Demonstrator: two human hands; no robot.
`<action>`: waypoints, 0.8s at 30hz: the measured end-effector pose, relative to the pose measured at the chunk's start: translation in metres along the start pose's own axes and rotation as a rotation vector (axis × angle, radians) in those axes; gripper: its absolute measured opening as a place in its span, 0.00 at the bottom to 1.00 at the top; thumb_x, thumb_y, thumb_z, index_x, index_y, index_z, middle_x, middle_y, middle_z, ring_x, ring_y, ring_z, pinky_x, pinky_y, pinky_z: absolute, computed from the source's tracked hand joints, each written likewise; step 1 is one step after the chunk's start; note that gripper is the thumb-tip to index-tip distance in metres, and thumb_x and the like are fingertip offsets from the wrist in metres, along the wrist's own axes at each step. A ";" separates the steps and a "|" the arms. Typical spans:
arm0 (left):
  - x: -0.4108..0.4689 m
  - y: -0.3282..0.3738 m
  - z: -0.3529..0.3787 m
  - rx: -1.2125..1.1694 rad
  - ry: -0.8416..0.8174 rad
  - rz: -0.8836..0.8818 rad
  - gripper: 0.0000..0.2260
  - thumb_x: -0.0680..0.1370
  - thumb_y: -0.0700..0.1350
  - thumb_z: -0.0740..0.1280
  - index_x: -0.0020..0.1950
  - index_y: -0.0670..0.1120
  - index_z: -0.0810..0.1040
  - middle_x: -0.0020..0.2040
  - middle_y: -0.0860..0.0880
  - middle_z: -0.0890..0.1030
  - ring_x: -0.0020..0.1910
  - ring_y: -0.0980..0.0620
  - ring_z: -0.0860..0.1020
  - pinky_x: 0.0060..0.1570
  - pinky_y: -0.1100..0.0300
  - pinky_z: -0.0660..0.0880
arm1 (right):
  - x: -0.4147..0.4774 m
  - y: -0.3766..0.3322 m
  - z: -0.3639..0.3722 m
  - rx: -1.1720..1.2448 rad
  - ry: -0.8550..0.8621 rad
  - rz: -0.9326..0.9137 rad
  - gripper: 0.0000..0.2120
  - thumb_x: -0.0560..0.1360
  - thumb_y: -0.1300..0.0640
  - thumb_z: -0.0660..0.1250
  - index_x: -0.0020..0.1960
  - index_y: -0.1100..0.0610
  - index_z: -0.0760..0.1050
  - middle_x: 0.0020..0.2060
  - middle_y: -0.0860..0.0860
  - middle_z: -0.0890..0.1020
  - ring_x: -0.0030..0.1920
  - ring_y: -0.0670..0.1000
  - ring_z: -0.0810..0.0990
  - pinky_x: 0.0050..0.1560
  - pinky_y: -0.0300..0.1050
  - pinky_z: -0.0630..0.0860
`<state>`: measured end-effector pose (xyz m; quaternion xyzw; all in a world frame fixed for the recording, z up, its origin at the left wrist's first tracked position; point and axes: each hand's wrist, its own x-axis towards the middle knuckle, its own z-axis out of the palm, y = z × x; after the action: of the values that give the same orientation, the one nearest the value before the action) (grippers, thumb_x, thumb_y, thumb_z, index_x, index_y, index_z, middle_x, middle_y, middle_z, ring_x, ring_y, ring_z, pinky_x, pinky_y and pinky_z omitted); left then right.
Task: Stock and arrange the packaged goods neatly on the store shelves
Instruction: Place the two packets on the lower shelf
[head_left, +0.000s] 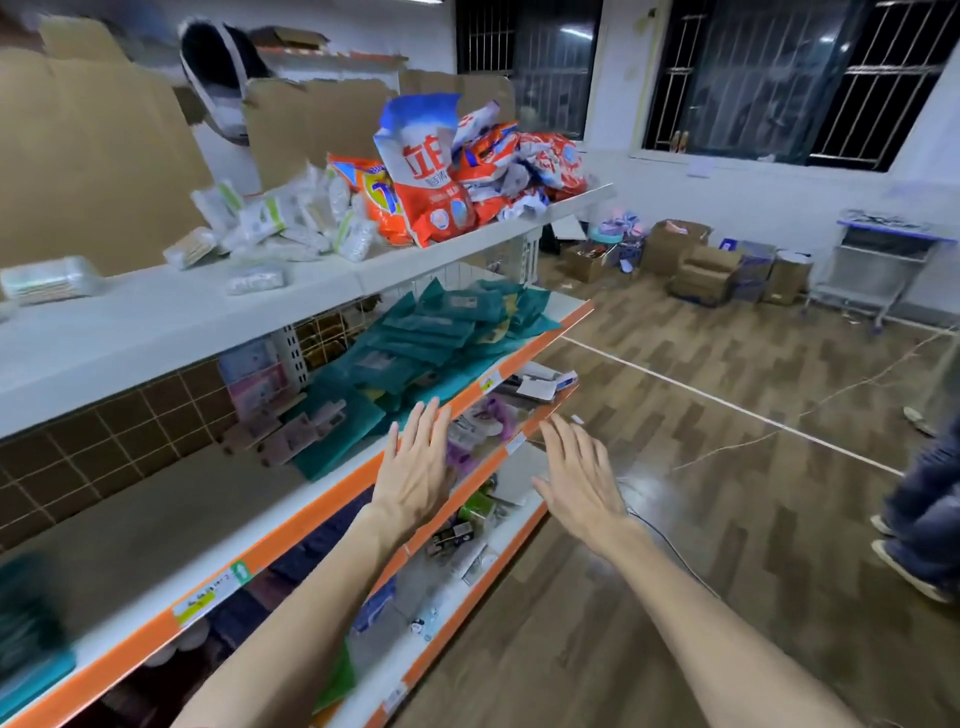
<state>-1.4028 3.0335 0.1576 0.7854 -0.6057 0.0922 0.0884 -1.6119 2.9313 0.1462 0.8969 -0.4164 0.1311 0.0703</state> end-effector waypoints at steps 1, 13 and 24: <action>0.016 0.002 0.008 -0.012 -0.006 0.000 0.33 0.81 0.51 0.58 0.80 0.43 0.43 0.80 0.46 0.44 0.79 0.45 0.43 0.76 0.43 0.49 | 0.013 0.010 0.003 -0.012 -0.007 0.006 0.38 0.75 0.45 0.68 0.77 0.59 0.57 0.76 0.56 0.61 0.75 0.58 0.62 0.71 0.55 0.63; 0.164 0.020 0.026 -0.080 0.027 -0.008 0.35 0.80 0.50 0.60 0.80 0.45 0.43 0.80 0.48 0.44 0.79 0.47 0.43 0.76 0.45 0.46 | 0.148 0.085 0.009 -0.091 0.018 -0.011 0.36 0.73 0.46 0.70 0.75 0.60 0.62 0.73 0.56 0.66 0.71 0.58 0.66 0.69 0.55 0.65; 0.219 0.019 0.051 -0.022 -0.098 0.018 0.33 0.81 0.52 0.58 0.80 0.46 0.44 0.80 0.48 0.45 0.79 0.48 0.42 0.76 0.45 0.44 | 0.212 0.107 0.038 0.005 -0.004 -0.082 0.30 0.78 0.48 0.64 0.75 0.59 0.60 0.71 0.54 0.67 0.71 0.56 0.65 0.70 0.52 0.64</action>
<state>-1.3644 2.8108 0.1640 0.7824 -0.6173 0.0478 0.0662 -1.5563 2.6992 0.1739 0.9137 -0.3789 0.1273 0.0728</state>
